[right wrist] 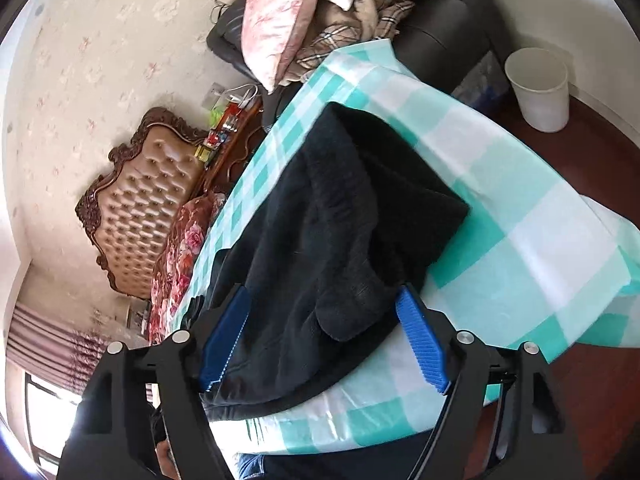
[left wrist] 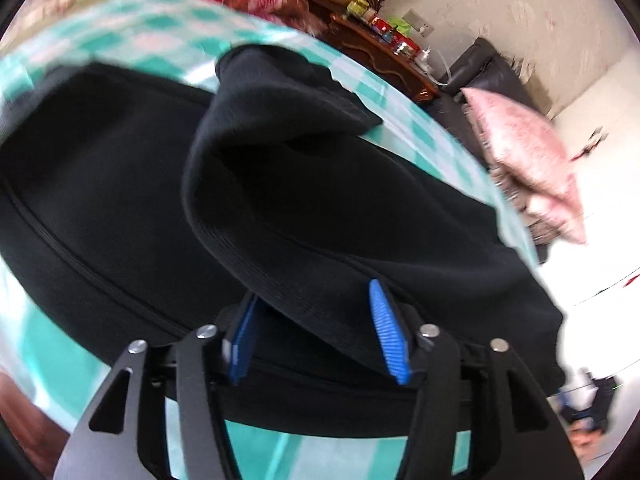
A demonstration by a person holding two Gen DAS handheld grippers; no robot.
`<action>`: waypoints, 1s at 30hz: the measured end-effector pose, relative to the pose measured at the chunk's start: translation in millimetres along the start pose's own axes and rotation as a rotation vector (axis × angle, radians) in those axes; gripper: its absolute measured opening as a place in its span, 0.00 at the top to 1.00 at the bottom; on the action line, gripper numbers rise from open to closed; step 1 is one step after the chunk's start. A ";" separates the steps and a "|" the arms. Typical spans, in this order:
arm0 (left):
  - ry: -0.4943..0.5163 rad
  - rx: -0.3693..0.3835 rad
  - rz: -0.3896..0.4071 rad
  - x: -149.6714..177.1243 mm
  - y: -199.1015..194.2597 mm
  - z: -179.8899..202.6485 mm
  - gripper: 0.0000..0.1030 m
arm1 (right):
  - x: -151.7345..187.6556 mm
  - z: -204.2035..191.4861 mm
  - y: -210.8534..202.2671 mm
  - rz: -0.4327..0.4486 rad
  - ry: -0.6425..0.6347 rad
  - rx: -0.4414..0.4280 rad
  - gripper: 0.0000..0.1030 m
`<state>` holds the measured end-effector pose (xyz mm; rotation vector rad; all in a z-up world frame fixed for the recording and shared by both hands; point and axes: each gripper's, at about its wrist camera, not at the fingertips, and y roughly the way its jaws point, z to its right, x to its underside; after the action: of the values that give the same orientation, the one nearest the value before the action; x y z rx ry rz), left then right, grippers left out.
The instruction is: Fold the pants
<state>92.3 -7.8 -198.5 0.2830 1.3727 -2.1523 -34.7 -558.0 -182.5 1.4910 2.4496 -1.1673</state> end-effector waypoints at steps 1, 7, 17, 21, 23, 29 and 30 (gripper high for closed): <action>0.023 -0.022 0.015 -0.4 -2.2 3.6 0.44 | 0.6 0.0 1.6 -0.003 0.001 0.004 0.19; -0.036 0.040 -0.003 -6.8 -4.3 -6.0 0.42 | 2.4 18.8 0.3 -0.014 0.085 0.033 0.19; -0.108 0.114 -0.025 -33.7 0.9 -14.6 0.91 | -17.8 -23.2 2.3 0.026 -0.107 0.177 0.87; -0.046 0.171 0.067 -33.6 -46.2 7.2 0.92 | -34.2 -76.9 -22.3 0.146 -0.308 0.155 0.89; -0.035 0.157 0.051 -15.9 -54.0 12.9 0.91 | -43.9 -55.0 -15.8 0.122 -0.238 0.195 0.89; -0.100 0.101 -0.066 29.6 -16.6 -16.9 0.88 | -31.8 27.1 14.8 0.027 -0.092 0.333 0.89; -0.061 0.068 -0.051 29.0 -18.7 -11.7 0.83 | -29.9 23.9 12.3 0.035 -0.112 0.343 0.89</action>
<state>56.7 -1.6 -202.8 0.2092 1.2874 -2.2344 -16.9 -591.9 -194.7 1.4859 2.2246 -1.6820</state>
